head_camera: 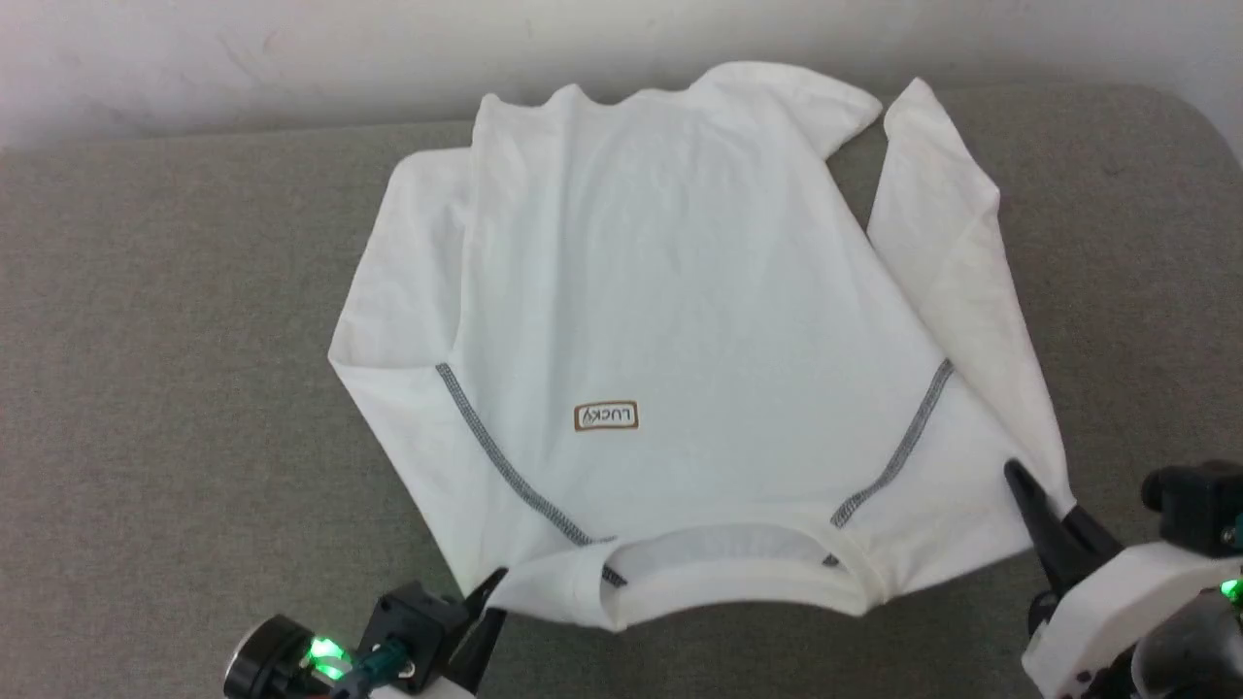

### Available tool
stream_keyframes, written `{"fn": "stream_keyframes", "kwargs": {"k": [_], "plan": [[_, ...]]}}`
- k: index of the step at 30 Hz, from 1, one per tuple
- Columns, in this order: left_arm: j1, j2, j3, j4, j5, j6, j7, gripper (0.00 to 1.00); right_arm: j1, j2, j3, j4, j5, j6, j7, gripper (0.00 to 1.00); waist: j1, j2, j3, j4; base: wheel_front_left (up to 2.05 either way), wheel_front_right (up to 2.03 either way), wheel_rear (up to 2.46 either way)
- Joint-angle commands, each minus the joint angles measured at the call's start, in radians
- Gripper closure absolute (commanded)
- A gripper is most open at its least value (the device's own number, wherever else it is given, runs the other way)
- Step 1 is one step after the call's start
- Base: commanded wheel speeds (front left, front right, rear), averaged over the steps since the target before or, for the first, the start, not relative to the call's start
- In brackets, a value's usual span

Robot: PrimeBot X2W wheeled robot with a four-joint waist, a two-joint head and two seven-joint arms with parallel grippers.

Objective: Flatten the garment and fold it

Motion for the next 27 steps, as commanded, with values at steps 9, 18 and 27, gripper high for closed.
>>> {"fn": "stream_keyframes", "kwargs": {"k": [9,18,27], "plan": [[0.116,0.042,-0.039,-0.002,-0.122,-0.028,0.126,1.0,0.156,-0.049,0.011,0.006,0.032,-0.001,0.176,1.0,0.0002,0.0,-0.093,0.002,0.0,0.0,0.0],[0.198,0.034,-0.069,-0.01,-0.205,-0.021,0.185,1.0,0.249,-0.076,0.021,0.0,0.062,-0.001,0.285,1.0,0.0002,0.0,-0.129,0.01,0.0,0.0,0.0],[0.223,0.035,-0.072,-0.001,-0.234,-0.022,0.188,1.0,0.29,-0.085,0.021,-0.008,0.07,-0.001,0.32,1.0,0.0002,0.0,-0.139,0.027,0.0,0.0,0.0]]}}
